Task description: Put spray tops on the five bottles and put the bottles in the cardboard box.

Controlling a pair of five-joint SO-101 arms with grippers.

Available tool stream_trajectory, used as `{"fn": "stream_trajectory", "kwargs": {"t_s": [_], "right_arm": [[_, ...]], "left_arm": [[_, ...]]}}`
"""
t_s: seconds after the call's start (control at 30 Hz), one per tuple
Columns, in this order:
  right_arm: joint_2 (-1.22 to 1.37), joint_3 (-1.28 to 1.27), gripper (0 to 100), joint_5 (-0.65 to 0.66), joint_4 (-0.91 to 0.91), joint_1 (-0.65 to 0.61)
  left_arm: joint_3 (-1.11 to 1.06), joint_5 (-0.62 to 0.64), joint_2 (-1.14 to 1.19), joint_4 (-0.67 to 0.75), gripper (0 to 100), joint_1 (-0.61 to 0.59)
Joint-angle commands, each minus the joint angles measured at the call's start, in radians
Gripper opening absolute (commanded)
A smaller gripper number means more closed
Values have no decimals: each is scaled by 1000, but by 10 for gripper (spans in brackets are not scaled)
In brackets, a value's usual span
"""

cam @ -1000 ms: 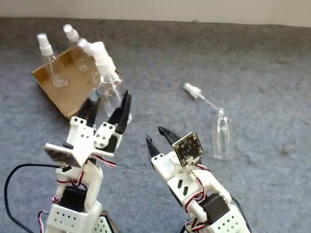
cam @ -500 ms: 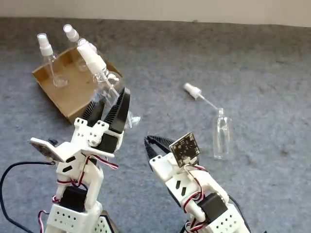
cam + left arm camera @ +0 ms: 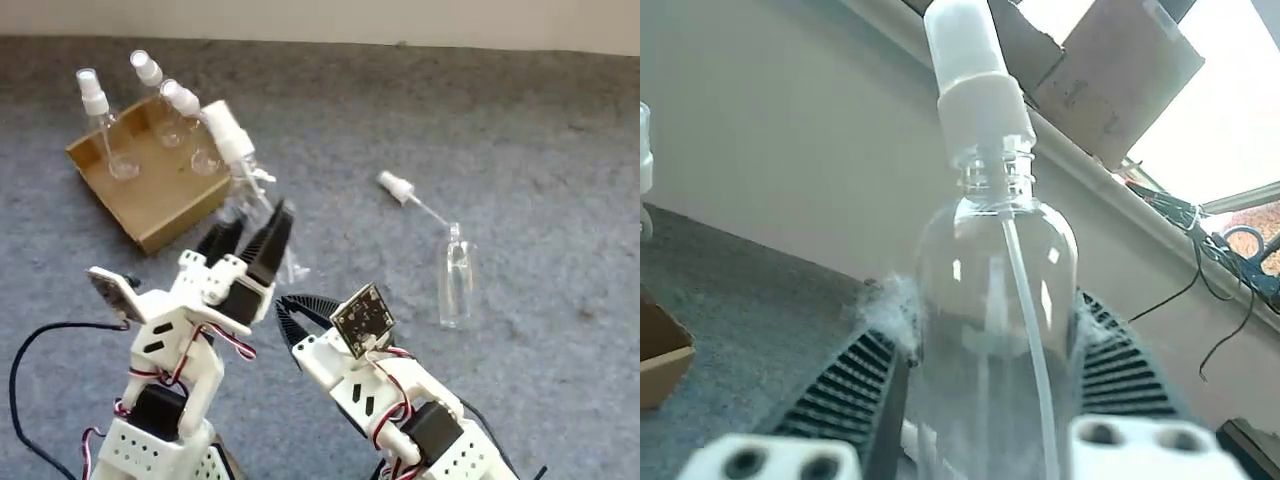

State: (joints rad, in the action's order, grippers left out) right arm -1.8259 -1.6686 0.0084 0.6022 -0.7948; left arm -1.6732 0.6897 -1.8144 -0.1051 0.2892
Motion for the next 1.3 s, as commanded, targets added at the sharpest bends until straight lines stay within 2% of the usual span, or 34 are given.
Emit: {"fn": "stream_trajectory", "kwargs": {"t_s": [0.0, 0.27, 0.53, 0.73, 0.97, 1.27], "right_arm": [[-12, -48, 13, 6, -21, -15], [-12, -47, 13, 12, -21, -7], [-12, -47, 13, 14, -24, 108], [-13, -47, 13, 14, -27, 151], [-13, -45, 13, 14, -30, 208], [-13, -58, 13, 14, -234, 338]], "left_arm": [[-22, 6, -10, -3, 84, 65], [-22, 6, -10, -51, 84, 68], [-22, 5, -10, -55, 84, 68], [-22, 5, -10, -127, 84, 108], [-22, -187, -12, -207, 84, 174], [-22, -206, -12, -226, 84, 179]]}}
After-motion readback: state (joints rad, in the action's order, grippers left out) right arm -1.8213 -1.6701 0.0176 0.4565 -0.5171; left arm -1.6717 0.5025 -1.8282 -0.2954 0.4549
